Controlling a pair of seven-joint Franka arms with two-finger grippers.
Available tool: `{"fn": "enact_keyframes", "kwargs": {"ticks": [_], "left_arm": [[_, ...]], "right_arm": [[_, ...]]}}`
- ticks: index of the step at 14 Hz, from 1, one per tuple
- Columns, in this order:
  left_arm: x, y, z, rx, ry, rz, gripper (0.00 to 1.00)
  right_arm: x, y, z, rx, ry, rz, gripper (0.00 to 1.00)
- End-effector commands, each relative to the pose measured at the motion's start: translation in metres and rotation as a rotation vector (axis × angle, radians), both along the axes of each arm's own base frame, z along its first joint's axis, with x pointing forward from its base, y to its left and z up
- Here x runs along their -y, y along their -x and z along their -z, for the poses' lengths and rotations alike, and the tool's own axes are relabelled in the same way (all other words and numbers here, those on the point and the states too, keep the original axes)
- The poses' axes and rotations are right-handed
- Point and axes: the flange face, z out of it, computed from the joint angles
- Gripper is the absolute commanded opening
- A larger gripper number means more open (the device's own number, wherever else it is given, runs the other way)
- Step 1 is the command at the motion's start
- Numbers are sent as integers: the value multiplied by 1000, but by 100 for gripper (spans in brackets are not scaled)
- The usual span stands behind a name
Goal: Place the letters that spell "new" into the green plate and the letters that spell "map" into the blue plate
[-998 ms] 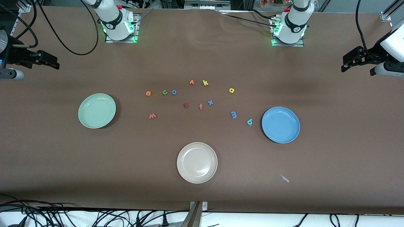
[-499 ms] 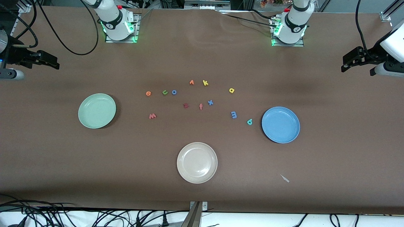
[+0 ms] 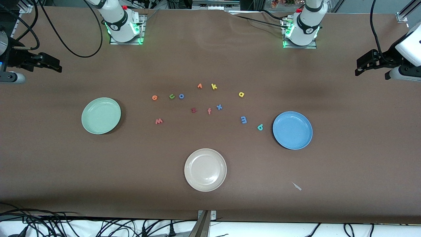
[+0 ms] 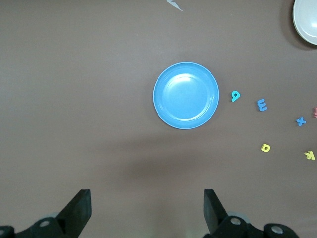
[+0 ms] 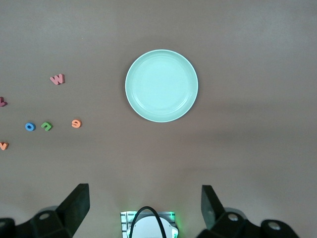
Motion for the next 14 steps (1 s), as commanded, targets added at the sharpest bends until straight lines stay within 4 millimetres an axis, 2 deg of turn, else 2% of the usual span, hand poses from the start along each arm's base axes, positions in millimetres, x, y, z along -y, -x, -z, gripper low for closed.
{"fn": "enact_keyframes", "kwargs": {"ticks": [1,5,6,8,10,11,13,14], "left_arm": [[1,-4,-3,-11,-3,1,100],[4,-4,-3,-11,0,4,100],[9,-8,9,-35,2,15,100],[21,-26,51,-133,0,35,100],[28,-28,52,-141,1,49,100],[50,-29,60,-152,-2,88,100],[86,-40,92,-195,1,145,100],[101,-50,99,-177,2,170,100]], "right_arm": [[-3,1,-8,18,4,6,100],[-13,-3,-4,27,-2,-9,100],[-14,-3,-5,29,-4,-11,100],[-14,-2,-4,24,-4,-11,100],[-15,-3,-4,26,-5,-11,100],[-15,-3,-4,24,-6,-12,100],[-12,-2,-2,15,-7,-20,100],[-14,-4,5,-6,-5,-39,100]]}}
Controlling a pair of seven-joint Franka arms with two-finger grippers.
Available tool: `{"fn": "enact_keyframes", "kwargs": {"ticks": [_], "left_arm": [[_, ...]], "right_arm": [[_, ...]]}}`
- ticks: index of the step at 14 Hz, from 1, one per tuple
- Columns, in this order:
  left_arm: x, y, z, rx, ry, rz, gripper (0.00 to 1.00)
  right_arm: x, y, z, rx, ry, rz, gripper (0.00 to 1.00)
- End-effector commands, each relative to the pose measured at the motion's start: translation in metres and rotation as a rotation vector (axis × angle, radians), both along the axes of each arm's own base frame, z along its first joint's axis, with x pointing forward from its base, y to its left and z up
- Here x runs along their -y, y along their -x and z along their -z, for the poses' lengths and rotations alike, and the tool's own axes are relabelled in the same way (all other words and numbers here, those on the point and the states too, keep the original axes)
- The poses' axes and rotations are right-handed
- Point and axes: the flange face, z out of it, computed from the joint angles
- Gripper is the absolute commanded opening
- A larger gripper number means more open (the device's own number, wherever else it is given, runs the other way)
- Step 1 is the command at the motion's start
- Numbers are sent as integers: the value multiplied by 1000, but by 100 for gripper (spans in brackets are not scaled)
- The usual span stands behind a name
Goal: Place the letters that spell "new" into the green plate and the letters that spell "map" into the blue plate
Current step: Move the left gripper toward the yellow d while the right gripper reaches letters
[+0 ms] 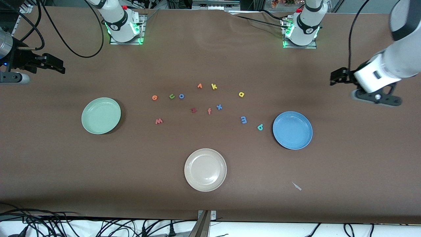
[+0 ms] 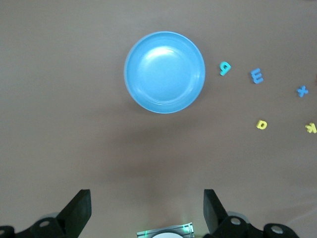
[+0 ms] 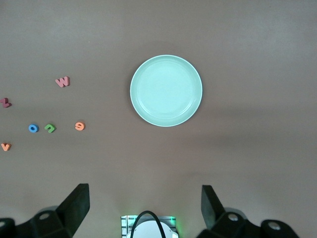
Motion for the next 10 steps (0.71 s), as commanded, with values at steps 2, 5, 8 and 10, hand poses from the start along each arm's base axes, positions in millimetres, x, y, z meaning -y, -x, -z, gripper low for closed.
{"fn": "enact_keyframes", "kwargs": {"ticks": [2,5,8,10], "left_arm": [[49,-34,45,-40,12,66,100],[111,-33,102,-119,-4,165,100],[145,-33,123,-105,4,211,100],[147,-34,130,-110,5,213,100]], "right_arm": [[-7,-5,12,-35,-14,-141,100],[-23,-15,38,-97,-18,-252,100],[-28,-20,63,-138,-31,-247,100],[-43,-24,82,-89,-44,-271,100]]}}
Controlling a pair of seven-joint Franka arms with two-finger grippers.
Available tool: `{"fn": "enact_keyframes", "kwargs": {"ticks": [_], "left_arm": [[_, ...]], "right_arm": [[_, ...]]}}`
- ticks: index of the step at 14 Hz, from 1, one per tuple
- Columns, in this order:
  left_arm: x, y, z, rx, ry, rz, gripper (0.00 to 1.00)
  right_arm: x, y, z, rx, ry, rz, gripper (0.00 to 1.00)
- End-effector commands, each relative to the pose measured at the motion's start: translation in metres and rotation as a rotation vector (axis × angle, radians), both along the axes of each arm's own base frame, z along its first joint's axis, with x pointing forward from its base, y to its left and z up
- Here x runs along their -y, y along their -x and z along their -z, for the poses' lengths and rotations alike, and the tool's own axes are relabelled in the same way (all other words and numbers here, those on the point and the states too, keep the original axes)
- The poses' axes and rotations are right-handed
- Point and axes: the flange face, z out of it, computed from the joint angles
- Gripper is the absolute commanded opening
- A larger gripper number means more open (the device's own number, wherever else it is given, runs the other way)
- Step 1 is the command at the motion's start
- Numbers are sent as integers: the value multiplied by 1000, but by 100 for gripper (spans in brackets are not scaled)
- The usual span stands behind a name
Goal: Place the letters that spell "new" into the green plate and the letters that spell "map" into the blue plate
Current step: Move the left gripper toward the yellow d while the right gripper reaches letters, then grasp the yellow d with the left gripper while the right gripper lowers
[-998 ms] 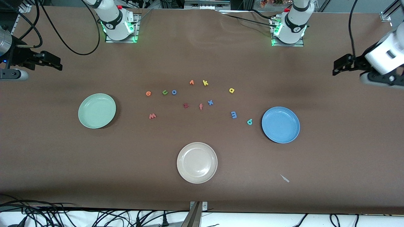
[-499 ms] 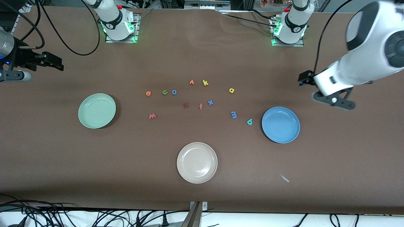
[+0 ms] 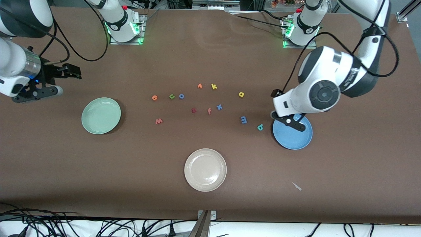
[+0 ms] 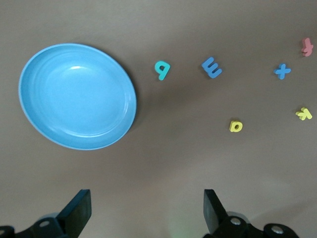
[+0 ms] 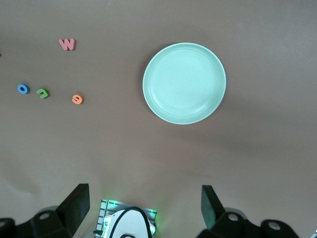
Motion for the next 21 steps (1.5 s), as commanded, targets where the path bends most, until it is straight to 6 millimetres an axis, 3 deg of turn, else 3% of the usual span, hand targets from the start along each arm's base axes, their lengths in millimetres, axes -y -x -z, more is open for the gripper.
{"fn": "enact_keyframes", "kwargs": {"ticks": [1,3,5,6,8,10,12,14,16,18,21], "left_arm": [[3,-9,7,6,3,0,100],[32,2,39,-38,-9,47,100],[64,9,71,-31,-4,93,100],[82,16,96,-29,-2,116,100],[99,28,119,-16,-26,53,100],[115,48,129,-20,-74,-30,100],[111,70,137,-13,-97,-93,100],[109,101,149,7,-65,-113,100],[103,128,168,48,-32,-130,100],[113,151,181,54,4,-127,100],[111,166,200,98,32,-125,94]], "right_arm": [[-15,0,27,41,-26,-1,100],[-17,6,52,88,-33,58,100],[-30,13,75,111,-30,86,100],[-40,17,85,123,-24,114,100],[-71,27,109,143,-9,179,100],[-112,43,141,177,10,287,100],[-147,71,186,224,13,340,100],[-160,90,215,239,12,400,100],[-179,94,240,235,14,475,100],[-200,101,266,237,8,520,100],[-202,102,286,227,15,576,100]]}}
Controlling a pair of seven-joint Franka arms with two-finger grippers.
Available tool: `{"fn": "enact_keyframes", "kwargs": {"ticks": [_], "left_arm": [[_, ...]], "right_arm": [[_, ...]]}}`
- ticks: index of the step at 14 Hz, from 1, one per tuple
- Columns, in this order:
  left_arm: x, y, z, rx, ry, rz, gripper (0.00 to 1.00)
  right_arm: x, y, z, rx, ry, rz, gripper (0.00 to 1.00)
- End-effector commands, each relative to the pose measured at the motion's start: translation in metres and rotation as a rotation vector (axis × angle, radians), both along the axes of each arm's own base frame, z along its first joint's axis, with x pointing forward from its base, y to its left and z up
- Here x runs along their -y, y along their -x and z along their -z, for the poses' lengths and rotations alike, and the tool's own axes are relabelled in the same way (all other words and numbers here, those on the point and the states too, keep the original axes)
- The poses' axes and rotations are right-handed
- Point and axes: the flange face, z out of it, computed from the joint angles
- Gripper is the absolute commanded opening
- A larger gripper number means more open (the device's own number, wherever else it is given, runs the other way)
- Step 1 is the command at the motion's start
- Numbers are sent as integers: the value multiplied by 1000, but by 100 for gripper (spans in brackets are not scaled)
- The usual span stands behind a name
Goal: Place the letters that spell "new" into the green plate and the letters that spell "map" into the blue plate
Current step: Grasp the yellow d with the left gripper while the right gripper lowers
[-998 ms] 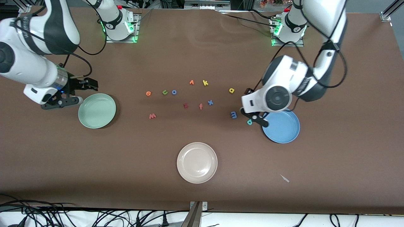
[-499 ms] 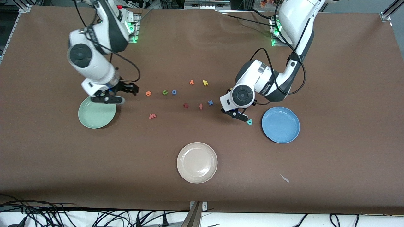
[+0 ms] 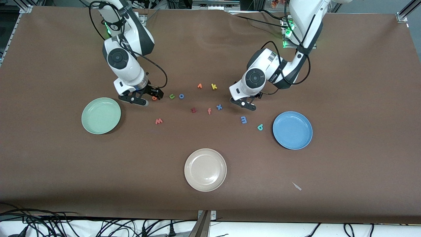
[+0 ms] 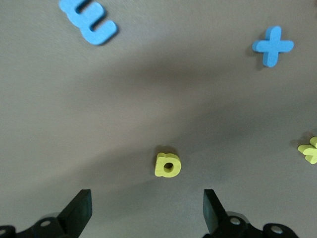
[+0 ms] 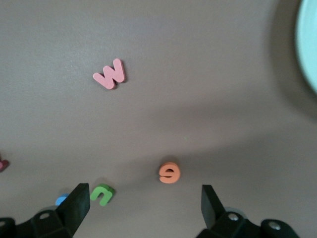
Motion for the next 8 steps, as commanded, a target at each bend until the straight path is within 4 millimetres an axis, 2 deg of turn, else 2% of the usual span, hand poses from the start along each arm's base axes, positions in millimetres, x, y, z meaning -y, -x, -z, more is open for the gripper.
{"fn": "enact_keyframes", "kwargs": {"ticks": [1,2,3,6,8], "left_arm": [[-11,20,5,34,20,-22,89],[-12,23,9,29,17,-19,79],[-8,27,12,27,17,-10,76],[-4,27,14,46,34,-14,76],[-1,25,21,59,46,-18,76]], "right_arm": [[-1,0,19,-9,4,62,100],[-1,1,26,-21,8,70,100],[1,3,37,-40,15,71,100],[1,5,50,-56,19,69,100],[2,4,50,-36,8,70,100]]}}
